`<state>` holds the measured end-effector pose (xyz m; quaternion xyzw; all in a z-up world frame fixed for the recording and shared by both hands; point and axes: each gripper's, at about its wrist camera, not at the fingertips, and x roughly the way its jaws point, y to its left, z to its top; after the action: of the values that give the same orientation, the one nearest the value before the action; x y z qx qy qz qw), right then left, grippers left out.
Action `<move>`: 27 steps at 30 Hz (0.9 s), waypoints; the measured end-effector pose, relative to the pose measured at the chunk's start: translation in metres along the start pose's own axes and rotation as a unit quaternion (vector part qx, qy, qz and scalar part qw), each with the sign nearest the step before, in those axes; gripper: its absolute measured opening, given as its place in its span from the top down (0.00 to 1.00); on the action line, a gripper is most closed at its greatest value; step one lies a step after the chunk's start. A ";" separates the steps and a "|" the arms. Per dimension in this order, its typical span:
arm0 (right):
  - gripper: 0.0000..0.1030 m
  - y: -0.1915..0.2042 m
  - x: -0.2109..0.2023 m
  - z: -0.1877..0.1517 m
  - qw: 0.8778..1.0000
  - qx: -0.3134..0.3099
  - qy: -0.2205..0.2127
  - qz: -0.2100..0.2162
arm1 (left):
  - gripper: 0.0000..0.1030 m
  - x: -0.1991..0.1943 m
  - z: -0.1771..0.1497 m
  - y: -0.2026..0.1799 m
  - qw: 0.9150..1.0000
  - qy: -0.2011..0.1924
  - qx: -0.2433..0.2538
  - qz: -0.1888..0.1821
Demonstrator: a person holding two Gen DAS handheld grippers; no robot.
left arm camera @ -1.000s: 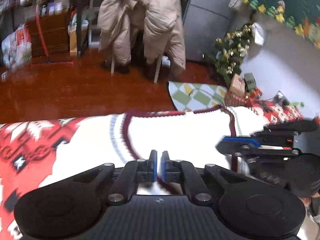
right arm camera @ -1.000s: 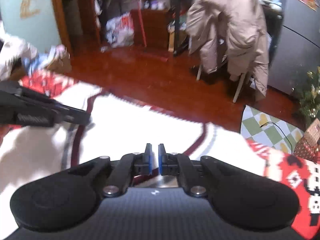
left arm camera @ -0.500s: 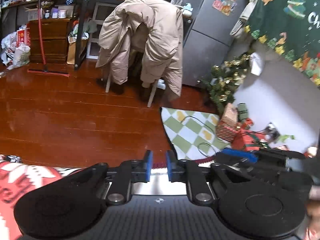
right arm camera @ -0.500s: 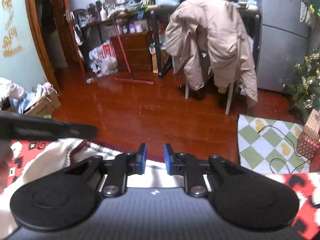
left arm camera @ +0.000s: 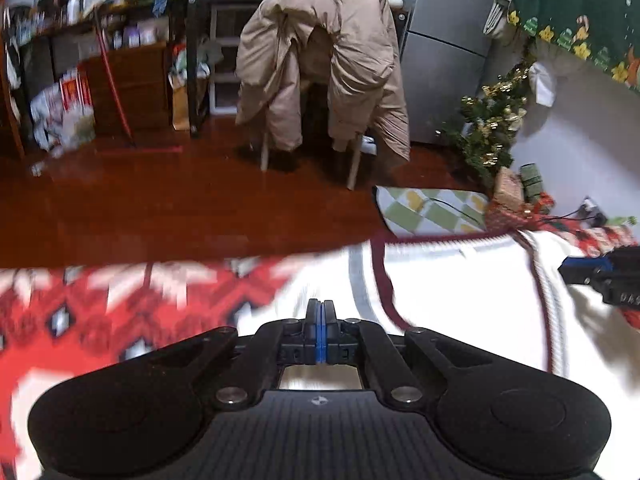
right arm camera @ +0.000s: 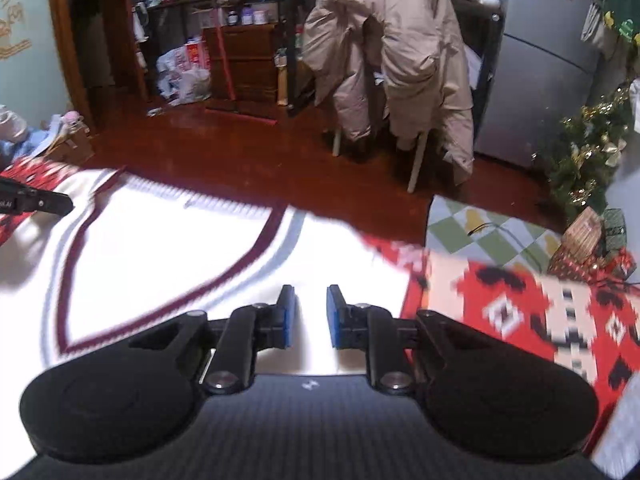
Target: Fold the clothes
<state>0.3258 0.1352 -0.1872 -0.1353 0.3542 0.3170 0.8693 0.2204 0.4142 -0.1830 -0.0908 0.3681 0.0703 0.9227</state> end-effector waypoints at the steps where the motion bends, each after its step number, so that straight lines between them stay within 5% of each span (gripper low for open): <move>1: 0.82 -0.001 0.008 0.007 1.000 0.001 -0.001 -0.007 | 0.98 0.005 0.008 0.003 1.000 0.002 -0.013 0.002; 6: 0.82 -0.011 0.020 0.033 0.999 0.042 -0.002 -0.018 | 0.93 -0.009 0.028 0.032 0.996 -0.007 -0.075 -0.045; 12: 0.81 0.001 -0.017 0.029 1.000 -0.006 -0.016 0.021 | 0.94 -0.025 -0.002 0.043 0.998 0.045 -0.032 -0.037; 15: 0.81 0.001 -0.021 0.017 1.000 -0.009 0.000 0.011 | 0.84 -0.028 -0.011 0.045 0.999 0.029 -0.030 -0.028; 22: 0.81 -0.033 -0.029 -0.008 0.999 0.045 -0.003 -0.013 | 0.85 -0.022 -0.006 0.035 0.999 0.031 -0.017 -0.016; 27: 0.74 -0.071 -0.024 -0.011 0.994 0.107 -0.008 -0.001 | 0.86 -0.022 -0.005 0.058 0.993 0.044 -0.095 -0.053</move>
<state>0.3532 0.0651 -0.1774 -0.0395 0.3790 0.2779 0.8818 0.1894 0.4685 -0.1780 -0.2009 0.3950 0.0517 0.8949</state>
